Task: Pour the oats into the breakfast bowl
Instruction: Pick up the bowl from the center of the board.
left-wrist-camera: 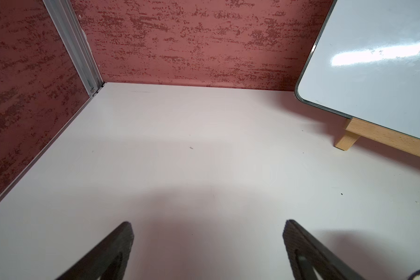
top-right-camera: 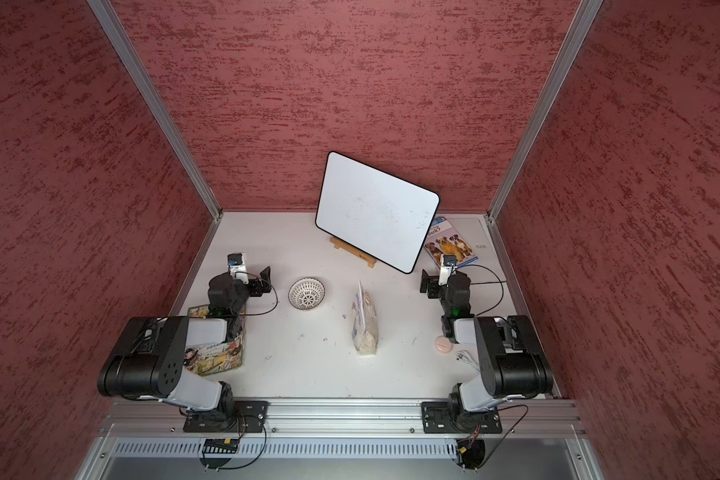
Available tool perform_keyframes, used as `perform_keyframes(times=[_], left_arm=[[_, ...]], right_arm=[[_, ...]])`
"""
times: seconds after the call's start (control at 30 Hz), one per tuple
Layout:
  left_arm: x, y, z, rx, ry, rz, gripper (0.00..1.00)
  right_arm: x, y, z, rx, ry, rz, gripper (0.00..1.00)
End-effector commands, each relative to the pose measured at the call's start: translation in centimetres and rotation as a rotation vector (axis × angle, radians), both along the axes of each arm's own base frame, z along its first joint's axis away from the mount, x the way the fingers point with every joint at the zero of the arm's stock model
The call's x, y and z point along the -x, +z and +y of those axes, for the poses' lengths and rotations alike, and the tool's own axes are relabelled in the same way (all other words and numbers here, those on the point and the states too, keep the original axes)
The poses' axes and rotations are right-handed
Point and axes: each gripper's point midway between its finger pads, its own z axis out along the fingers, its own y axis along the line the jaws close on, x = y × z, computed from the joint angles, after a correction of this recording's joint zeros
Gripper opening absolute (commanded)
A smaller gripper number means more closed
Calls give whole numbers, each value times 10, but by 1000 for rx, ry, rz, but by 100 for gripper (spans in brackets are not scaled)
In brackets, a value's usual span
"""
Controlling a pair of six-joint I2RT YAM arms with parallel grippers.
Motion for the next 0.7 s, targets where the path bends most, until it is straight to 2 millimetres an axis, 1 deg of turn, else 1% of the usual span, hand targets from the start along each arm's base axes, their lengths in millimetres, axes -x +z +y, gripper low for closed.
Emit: perform_keyframes(times=[0.0,0.33,0.4,0.43,0.47,0.5,0.53,0.6,0.67], left_arm=[[-7,9,0,18,-4,-36,100],[-7,9,0,20,-5,-35,100],[-7,12,3,16,16,-43,100],[-6,19,7,15,46,-51,100],[-4,27,11,18,73,-45,100],[-2,39,17,21,112,-48,100],[3,51,22,30,142,-47,100],[14,74,25,61,163,-33,100],[29,96,31,142,221,1,100]], right_arm=[[-9,14,-4,9,-11,-48,99],[-9,14,-4,9,-11,-49,99],[-9,19,-7,9,-28,-47,99],[-9,24,-10,8,-49,-35,99],[-7,38,-17,-6,-98,-25,99],[-2,45,-25,-27,-152,12,99],[5,54,-27,-38,-167,33,99],[24,68,-27,-85,-184,55,99],[50,85,-37,-159,-278,72,99]])
